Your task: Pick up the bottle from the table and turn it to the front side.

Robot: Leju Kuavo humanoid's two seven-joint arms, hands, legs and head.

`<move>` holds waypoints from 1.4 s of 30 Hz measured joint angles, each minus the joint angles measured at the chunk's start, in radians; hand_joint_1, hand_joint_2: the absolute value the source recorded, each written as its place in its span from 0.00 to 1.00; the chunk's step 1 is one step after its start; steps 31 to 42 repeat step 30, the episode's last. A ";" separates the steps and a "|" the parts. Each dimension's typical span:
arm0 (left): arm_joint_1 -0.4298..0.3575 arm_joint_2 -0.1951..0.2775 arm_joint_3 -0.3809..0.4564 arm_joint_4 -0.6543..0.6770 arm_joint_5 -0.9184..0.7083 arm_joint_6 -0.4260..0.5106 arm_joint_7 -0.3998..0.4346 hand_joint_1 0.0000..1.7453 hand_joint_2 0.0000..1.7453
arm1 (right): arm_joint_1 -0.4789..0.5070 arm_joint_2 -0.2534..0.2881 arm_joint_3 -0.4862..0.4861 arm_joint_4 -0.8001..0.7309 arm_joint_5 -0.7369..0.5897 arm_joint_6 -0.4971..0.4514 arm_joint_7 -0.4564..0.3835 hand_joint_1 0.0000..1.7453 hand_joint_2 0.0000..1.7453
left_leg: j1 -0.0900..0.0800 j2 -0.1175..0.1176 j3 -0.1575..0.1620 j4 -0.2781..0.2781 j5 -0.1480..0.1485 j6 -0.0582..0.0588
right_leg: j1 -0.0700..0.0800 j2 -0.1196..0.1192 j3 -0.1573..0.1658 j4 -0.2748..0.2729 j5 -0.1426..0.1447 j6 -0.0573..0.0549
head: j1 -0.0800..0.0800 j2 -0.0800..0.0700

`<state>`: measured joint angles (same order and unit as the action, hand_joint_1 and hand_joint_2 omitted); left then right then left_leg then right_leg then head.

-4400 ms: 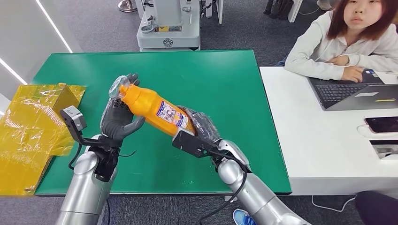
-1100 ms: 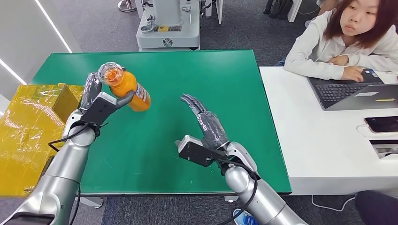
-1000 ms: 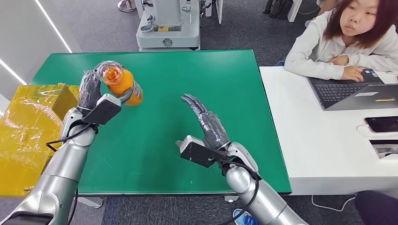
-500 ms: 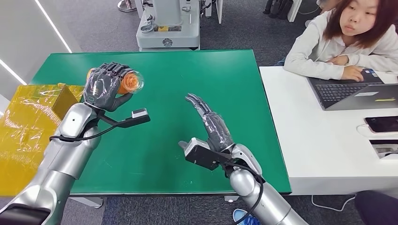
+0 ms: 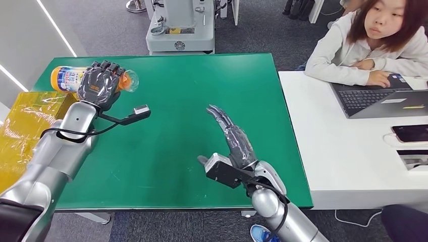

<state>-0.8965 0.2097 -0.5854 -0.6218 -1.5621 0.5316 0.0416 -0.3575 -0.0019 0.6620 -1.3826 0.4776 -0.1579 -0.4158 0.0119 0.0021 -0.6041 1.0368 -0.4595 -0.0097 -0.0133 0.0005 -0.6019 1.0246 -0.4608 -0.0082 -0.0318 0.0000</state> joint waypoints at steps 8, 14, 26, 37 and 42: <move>-0.034 0.056 -0.017 0.077 0.003 -0.069 0.087 1.00 1.00 | 0.030 -0.005 -0.011 -0.020 0.016 -0.003 0.005 0.00 1.00 | 0.000 0.004 0.000 0.000 0.000 0.000 | 0.000 0.003 -0.001 0.000 0.001 -0.001 | 0.000 0.000; -0.061 0.098 -0.003 0.145 0.000 -0.125 0.107 1.00 1.00 | 0.054 -0.010 -0.027 -0.037 0.024 -0.004 0.007 0.00 1.00 | 0.000 0.002 0.000 0.000 0.000 -0.001 | 0.000 0.001 -0.001 0.000 0.001 -0.002 | 0.000 0.000; -0.102 0.161 0.000 0.240 0.000 -0.227 0.164 1.00 1.00 | 0.098 -0.010 -0.056 -0.061 0.038 -0.003 0.012 0.00 1.00 | 0.000 0.003 0.000 0.000 0.000 -0.001 | 0.000 0.003 -0.001 0.001 0.001 -0.002 | 0.000 0.000; -0.101 0.175 0.003 0.257 0.003 -0.238 0.160 1.00 1.00 | 0.106 -0.010 -0.066 -0.062 0.042 -0.001 0.010 0.00 1.00 | 0.000 0.003 0.000 0.000 0.000 -0.001 | 0.000 0.003 -0.001 0.001 0.001 -0.002 | 0.000 0.000; -0.101 0.175 0.003 0.257 0.003 -0.238 0.160 1.00 1.00 | 0.106 -0.010 -0.066 -0.062 0.042 -0.001 0.010 0.00 1.00 | 0.000 0.003 0.000 0.000 0.000 -0.001 | 0.000 0.003 -0.001 0.001 0.001 -0.002 | 0.000 0.000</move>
